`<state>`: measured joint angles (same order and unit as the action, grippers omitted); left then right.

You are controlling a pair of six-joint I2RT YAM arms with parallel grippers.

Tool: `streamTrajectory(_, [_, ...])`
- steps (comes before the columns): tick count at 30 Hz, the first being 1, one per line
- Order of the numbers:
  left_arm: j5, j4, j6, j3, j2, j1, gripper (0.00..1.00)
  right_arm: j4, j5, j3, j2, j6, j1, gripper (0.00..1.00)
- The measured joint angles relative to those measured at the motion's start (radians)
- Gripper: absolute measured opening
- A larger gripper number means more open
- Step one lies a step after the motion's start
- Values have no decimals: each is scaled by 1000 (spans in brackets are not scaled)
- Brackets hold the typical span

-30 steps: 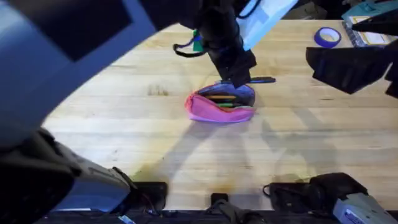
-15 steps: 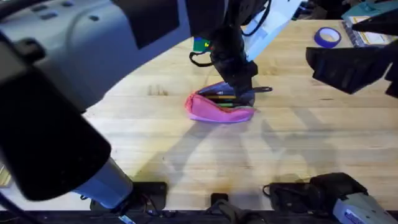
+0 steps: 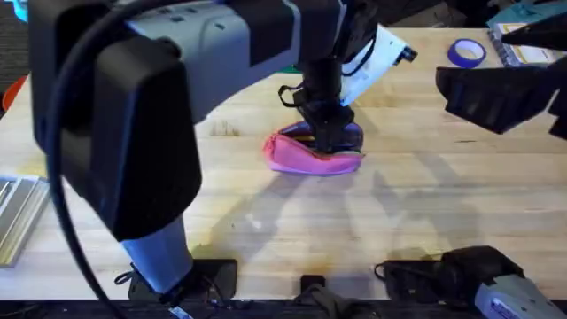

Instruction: Unzip the bag, pick up the pens from the table one at a time and place them inside, then zip the bag closed.

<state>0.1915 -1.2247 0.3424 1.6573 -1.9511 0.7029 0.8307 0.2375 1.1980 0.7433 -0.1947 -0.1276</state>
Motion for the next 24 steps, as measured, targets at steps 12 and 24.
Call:
streamTrajectory(12, [-115, -39, -22, -3, -20, 0, 45, 0, 0, 0, 0, 0, 0, 997])
streamTrajectory(24, [-117, -13, -28, -3, -20, 6, 992, 0, 0, 0, 0, 0, 0, 998])
